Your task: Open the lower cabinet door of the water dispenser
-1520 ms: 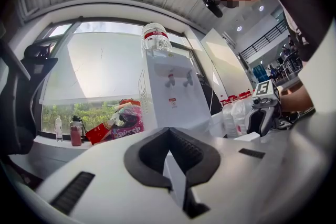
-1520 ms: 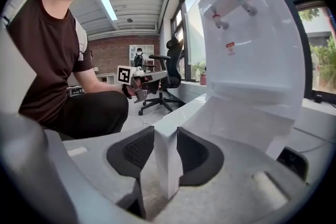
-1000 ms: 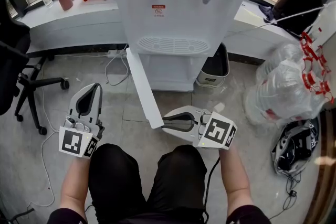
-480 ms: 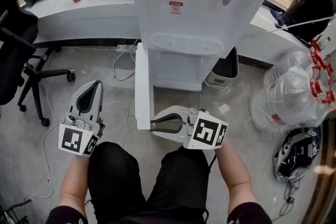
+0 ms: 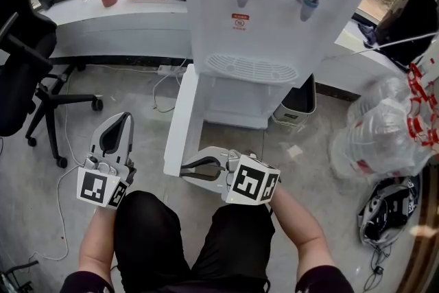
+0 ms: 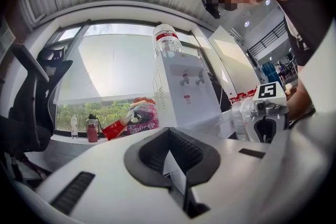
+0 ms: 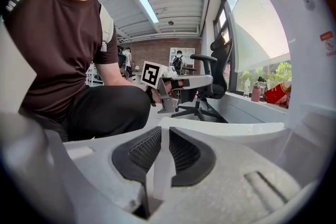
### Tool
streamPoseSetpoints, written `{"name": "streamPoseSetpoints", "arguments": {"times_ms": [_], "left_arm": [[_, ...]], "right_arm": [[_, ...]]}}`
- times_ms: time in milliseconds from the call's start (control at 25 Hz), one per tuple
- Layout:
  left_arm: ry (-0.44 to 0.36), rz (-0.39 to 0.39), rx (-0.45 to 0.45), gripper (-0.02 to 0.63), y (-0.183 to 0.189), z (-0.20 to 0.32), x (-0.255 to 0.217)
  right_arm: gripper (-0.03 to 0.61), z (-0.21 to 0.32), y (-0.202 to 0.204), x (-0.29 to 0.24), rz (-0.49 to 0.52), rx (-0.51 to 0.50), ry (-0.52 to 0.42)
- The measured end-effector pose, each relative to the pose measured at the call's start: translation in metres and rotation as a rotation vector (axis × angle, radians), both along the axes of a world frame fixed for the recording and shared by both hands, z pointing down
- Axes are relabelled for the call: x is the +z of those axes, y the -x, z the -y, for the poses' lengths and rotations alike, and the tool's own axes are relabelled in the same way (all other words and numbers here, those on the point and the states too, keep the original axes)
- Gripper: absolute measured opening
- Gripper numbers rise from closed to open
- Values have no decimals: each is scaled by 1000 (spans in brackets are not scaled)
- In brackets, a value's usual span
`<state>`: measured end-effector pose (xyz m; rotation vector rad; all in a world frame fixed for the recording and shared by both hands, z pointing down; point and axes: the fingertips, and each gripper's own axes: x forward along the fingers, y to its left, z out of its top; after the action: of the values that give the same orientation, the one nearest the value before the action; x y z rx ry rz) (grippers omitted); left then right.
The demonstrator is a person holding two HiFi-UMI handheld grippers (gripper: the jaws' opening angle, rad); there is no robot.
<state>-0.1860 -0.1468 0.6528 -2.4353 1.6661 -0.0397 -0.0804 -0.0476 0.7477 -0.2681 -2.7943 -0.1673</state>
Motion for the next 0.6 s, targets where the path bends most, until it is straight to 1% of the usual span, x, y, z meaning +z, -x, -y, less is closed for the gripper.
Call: {"name": "streamPoseSetpoints", "arguments": {"times_ms": [200,480,600], "left_arm": [[-21,-12,-8,6,3,1,-3],[-9,-39,-38,6,16,4,2],[-14,-52,-43,6,17,7,3]], "right_arm": [[52,1,15,-2,10,-7,-22],[52,2,30,-1,61,1,24],[52,3,36,-2,54,-7,-1]]}}
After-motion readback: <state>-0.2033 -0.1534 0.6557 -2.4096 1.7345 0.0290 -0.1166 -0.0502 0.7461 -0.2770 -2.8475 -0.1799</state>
